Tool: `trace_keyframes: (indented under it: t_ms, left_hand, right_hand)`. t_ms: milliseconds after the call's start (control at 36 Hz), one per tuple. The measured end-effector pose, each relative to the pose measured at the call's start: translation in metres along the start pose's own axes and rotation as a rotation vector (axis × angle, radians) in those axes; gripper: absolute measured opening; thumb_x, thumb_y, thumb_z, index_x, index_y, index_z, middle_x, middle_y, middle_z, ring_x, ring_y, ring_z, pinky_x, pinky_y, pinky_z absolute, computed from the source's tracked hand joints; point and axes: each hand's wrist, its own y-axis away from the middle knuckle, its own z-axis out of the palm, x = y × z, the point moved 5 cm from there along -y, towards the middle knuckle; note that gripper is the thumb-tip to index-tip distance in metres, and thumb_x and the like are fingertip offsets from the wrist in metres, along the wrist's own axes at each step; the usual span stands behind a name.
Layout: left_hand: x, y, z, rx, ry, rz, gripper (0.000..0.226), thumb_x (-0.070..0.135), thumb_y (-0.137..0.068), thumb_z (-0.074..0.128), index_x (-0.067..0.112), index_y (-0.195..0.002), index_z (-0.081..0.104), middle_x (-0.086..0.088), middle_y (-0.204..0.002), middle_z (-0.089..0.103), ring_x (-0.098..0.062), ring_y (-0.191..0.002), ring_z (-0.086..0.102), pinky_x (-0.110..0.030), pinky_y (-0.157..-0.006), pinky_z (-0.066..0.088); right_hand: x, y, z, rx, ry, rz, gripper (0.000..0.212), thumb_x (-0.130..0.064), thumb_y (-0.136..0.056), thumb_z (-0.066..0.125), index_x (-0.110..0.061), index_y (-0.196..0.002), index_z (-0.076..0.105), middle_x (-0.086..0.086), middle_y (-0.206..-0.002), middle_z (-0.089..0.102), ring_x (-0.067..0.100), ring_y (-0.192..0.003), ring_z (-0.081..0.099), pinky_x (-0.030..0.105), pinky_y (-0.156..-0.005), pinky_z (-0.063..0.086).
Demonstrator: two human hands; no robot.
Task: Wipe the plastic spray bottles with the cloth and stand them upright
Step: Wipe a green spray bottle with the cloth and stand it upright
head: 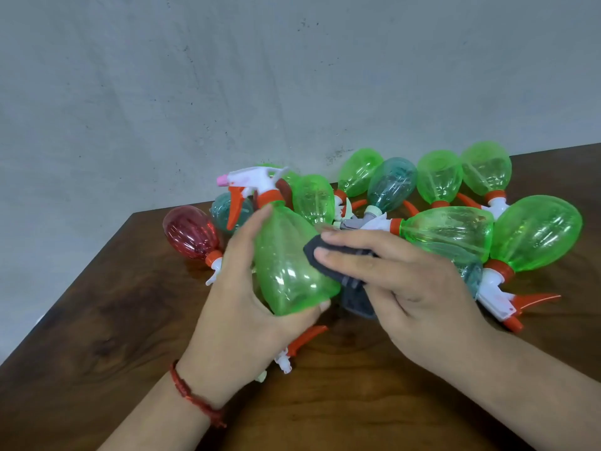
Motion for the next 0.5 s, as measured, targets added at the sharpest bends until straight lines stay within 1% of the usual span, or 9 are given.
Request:
trace_keyframes:
  t_ms: [83,167,222,278,306,389,444,472,500]
  left_hand:
    - [-0.003,-0.005,-0.005,0.073,0.067,-0.057,0.112,0.034,-0.069,0.103,0.036,-0.159,0.038,0.009,-0.154,0.054,-0.019,-0.140,0.058,-0.045,-0.112,0.053]
    - [-0.001,-0.004,-0.007,0.107,0.110,-0.125,0.109,0.029,-0.068,0.102,0.038,-0.158,0.040,0.015,-0.148,0.059,-0.010,-0.134,0.062,-0.040,-0.109,0.055]
    - [0.001,-0.003,-0.006,0.096,0.143,-0.117,0.109,0.028,-0.067,0.100,0.037,-0.158,0.040,0.016,-0.148,0.059,-0.010,-0.135,0.062,-0.037,-0.109,0.055]
    - [-0.003,-0.003,-0.005,0.063,0.143,-0.104,0.111,0.026,-0.068,0.101,0.035,-0.159,0.038,0.015,-0.150,0.057,-0.011,-0.138,0.060,-0.033,-0.110,0.054]
    - [0.000,-0.005,-0.004,0.031,0.116,-0.088,0.112,0.024,-0.069,0.102,0.033,-0.160,0.038,0.013,-0.153,0.056,-0.013,-0.141,0.057,-0.035,-0.113,0.052]
    - [-0.004,0.000,0.000,-0.051,0.071,-0.042,0.114,0.024,-0.070,0.101,0.027,-0.163,0.035,0.002,-0.161,0.049,-0.027,-0.150,0.048,-0.050,-0.120,0.045]
    - [0.000,0.000,-0.004,-0.093,0.017,-0.018,0.114,0.021,-0.071,0.102,0.024,-0.163,0.035,0.001,-0.161,0.049,-0.028,-0.150,0.048,-0.052,-0.120,0.044]
    - [0.009,0.000,0.000,-0.154,0.018,-0.014,0.106,0.019,-0.074,0.100,0.022,-0.161,0.040,0.001,-0.158,0.052,-0.026,-0.148,0.051,-0.050,-0.119,0.046]
    - [0.018,-0.005,0.008,-0.193,-0.046,0.028,0.084,0.017,-0.080,0.095,0.018,-0.153,0.054,0.001,-0.149,0.061,-0.019,-0.140,0.060,-0.047,-0.117,0.049]
  right_hand:
    - [-0.005,0.002,0.004,-0.040,0.051,-0.061,0.051,-0.001,-0.098,0.045,-0.023,-0.133,0.075,-0.007,-0.144,0.064,0.012,-0.134,0.061,0.027,-0.108,0.051]
    - [-0.006,0.002,0.004,-0.052,0.057,-0.072,0.052,-0.002,-0.097,0.044,-0.024,-0.133,0.075,-0.007,-0.145,0.064,0.015,-0.132,0.062,0.029,-0.107,0.051]
    - [-0.007,0.002,0.003,-0.035,0.046,-0.063,0.053,-0.001,-0.097,0.042,-0.023,-0.133,0.075,-0.007,-0.145,0.064,0.012,-0.134,0.060,0.027,-0.108,0.050]
    - [-0.006,0.003,0.001,-0.002,0.019,-0.040,0.053,0.002,-0.097,0.043,-0.022,-0.132,0.075,-0.008,-0.145,0.064,0.008,-0.135,0.058,0.023,-0.109,0.048]
    - [-0.005,0.003,0.000,0.013,0.000,-0.018,0.054,0.005,-0.097,0.045,-0.022,-0.133,0.075,-0.009,-0.145,0.064,0.005,-0.136,0.057,0.021,-0.109,0.047]
    - [0.000,0.000,-0.002,0.039,-0.046,0.053,0.059,0.010,-0.093,0.051,-0.024,-0.136,0.072,-0.015,-0.144,0.064,0.002,-0.136,0.057,0.018,-0.109,0.046]
    - [0.004,-0.002,-0.003,0.044,-0.066,0.083,0.060,0.010,-0.093,0.051,-0.025,-0.138,0.071,-0.018,-0.143,0.064,0.000,-0.133,0.058,0.017,-0.110,0.046]
    - [0.005,-0.003,-0.003,0.049,-0.074,0.097,0.060,0.010,-0.094,0.052,-0.025,-0.139,0.070,-0.020,-0.142,0.064,-0.002,-0.133,0.058,0.016,-0.110,0.044]
    - [0.008,-0.003,-0.003,0.058,-0.088,0.117,0.061,0.011,-0.095,0.053,-0.026,-0.139,0.070,-0.021,-0.142,0.064,-0.003,-0.133,0.057,0.014,-0.110,0.043]
